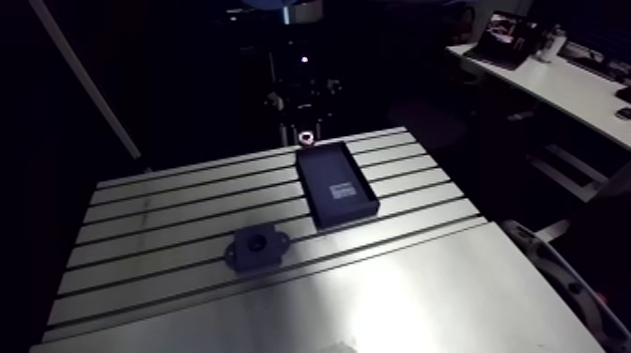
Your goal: Pick up the bearing and press it into the housing until flush.
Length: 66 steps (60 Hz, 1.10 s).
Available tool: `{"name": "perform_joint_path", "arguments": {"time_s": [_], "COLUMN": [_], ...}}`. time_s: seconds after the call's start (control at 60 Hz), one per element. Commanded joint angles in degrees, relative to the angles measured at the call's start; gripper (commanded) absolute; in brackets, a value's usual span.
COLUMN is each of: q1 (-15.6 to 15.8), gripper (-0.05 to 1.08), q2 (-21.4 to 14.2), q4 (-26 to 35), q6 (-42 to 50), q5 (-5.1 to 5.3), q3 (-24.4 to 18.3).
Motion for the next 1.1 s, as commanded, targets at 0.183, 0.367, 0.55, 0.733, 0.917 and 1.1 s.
{"name": "perform_joint_path", "arguments": {"time_s": [0.183,0.367,0.55,0.733,0.917,1.1], "q1": [4.82,6.89,8.09,8.55,8.62,9.07], "gripper": [0.68,0.68,0.68,0.68,0.68,0.68], "q2": [-2.03,-3.43,-4.93,-5.67,-6.24,-6.97], "q4": [-0.32,-0.41,-1.17,-2.14,-2.51,-2.68], "q6": [3.72,6.01,6.32,6.23,6.07,5.97], "q5": [0.52,0.43,0.43,0.36,0.51,0.52], "q3": [3.88,6.17,8.27,10.65,12.09,13.5]}}
